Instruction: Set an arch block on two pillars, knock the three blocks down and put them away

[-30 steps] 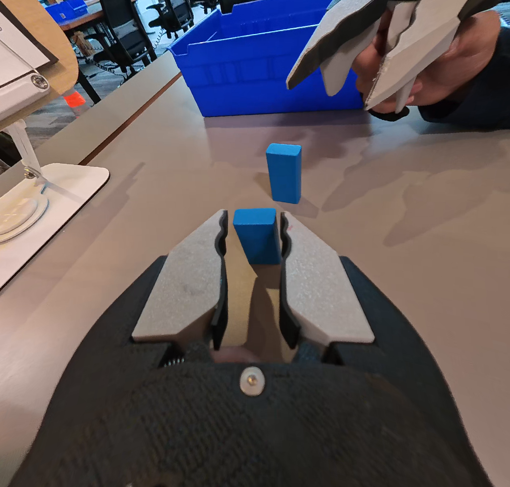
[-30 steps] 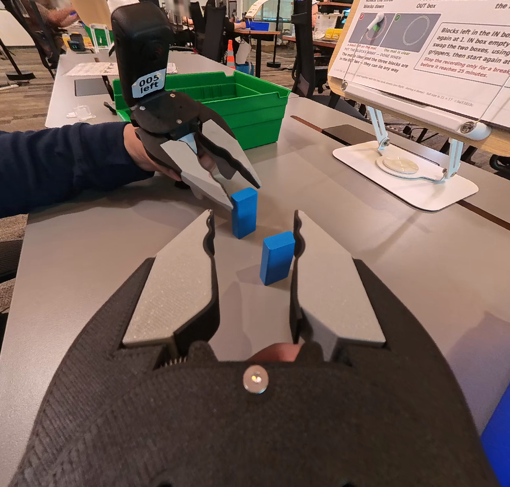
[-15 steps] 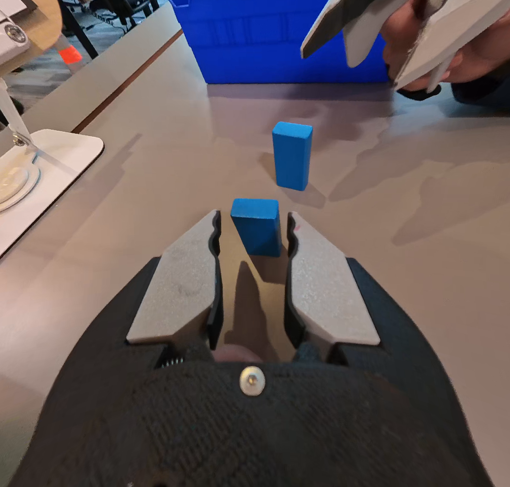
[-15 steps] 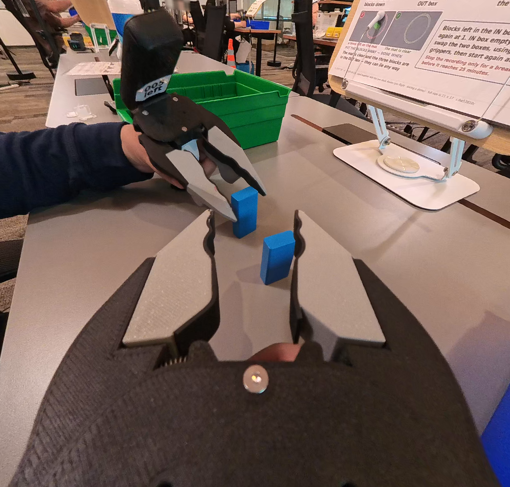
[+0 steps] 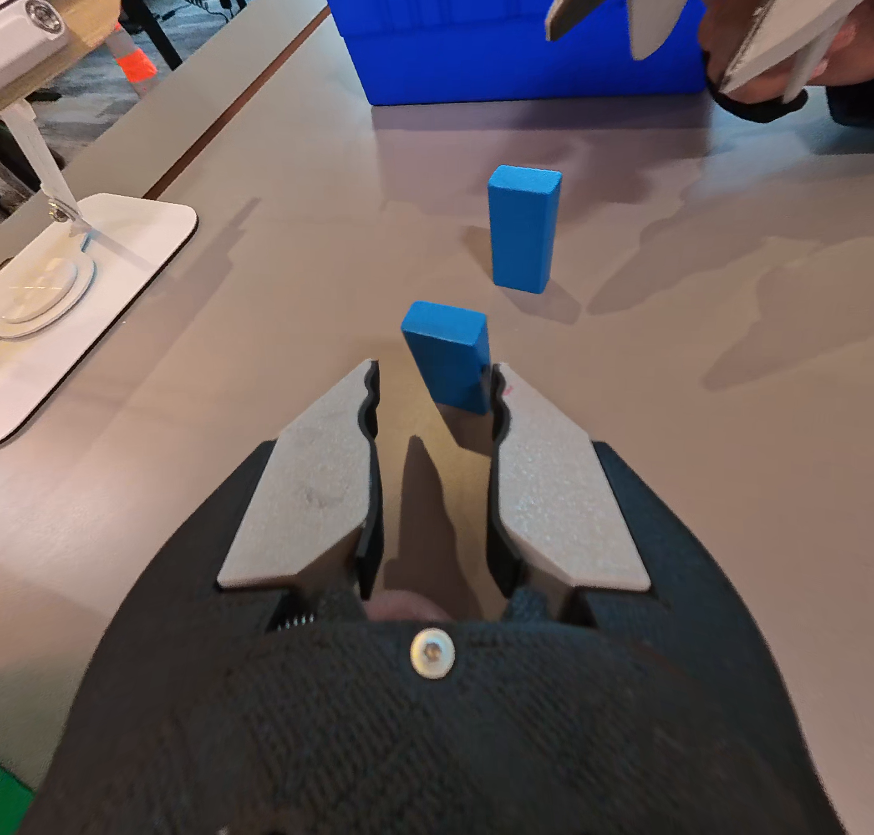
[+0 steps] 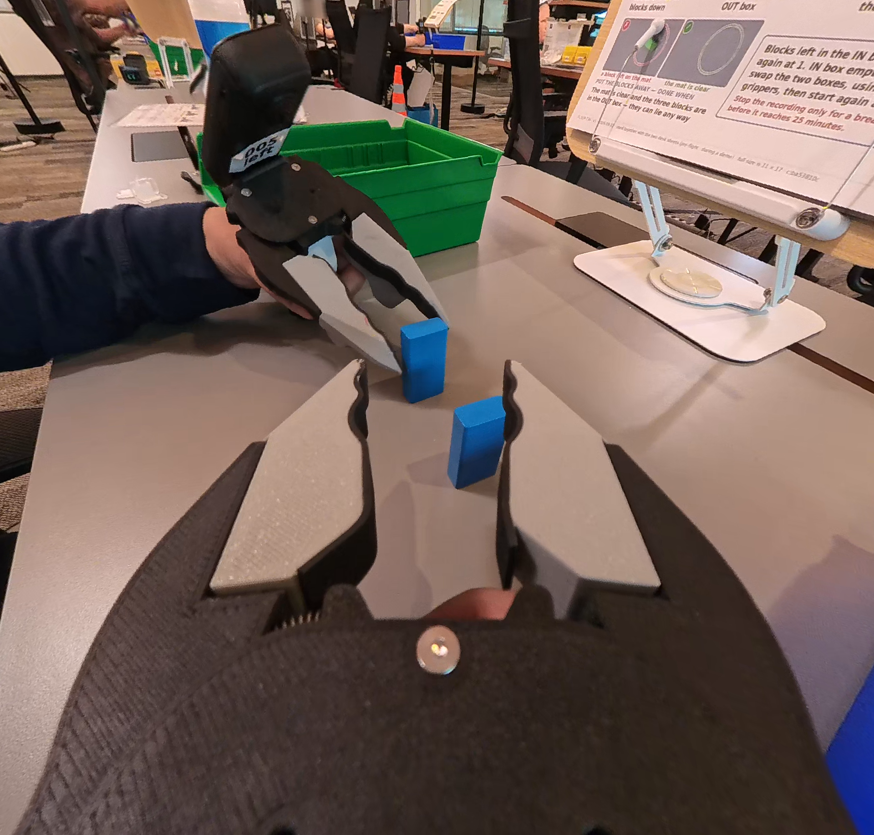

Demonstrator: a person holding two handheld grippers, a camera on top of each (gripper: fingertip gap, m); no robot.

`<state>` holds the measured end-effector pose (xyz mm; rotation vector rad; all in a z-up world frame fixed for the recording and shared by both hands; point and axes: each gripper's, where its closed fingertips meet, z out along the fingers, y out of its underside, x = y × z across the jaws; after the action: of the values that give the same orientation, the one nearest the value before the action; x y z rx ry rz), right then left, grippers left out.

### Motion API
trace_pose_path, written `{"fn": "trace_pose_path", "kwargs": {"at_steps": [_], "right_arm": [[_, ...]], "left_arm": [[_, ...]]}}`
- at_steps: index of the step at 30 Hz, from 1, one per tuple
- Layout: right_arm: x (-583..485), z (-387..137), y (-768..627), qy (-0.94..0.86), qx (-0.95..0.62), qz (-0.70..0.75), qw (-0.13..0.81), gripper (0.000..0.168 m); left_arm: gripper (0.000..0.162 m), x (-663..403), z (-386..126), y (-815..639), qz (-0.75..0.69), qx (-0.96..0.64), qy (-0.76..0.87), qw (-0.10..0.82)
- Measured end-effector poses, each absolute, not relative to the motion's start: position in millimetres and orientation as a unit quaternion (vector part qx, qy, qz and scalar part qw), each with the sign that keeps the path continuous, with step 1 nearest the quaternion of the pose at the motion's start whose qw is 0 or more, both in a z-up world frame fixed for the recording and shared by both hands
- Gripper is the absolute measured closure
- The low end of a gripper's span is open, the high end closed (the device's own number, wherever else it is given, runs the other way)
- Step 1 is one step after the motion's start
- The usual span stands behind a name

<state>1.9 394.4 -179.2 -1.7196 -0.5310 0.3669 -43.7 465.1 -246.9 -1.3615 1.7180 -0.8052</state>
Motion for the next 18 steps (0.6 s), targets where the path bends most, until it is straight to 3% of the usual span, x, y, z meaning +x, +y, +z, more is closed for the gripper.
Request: {"fn": "trace_pose_path", "kwargs": {"at_steps": [6,11,14,18], "right_arm": [[1,-180,394,-0.231,-0.744,0.158,0.606,0.114],[1,-181,395,-0.231,-0.746,0.159,0.603,0.113],[0,-184,395,-0.235,-0.749,0.158,0.599,0.113],[-3,-185,395,-0.238,-0.750,0.157,0.597,0.113]], "left_arm": [[0.111,-49,-233,442,-0.344,-0.533,0.669,0.387],[0.117,-82,-134,432,-0.404,-0.516,0.601,0.457],[0.119,-131,-92,504,-0.326,-0.605,0.511,0.516],[0.115,-204,-130,611,-0.201,-0.753,0.424,0.461]]}}
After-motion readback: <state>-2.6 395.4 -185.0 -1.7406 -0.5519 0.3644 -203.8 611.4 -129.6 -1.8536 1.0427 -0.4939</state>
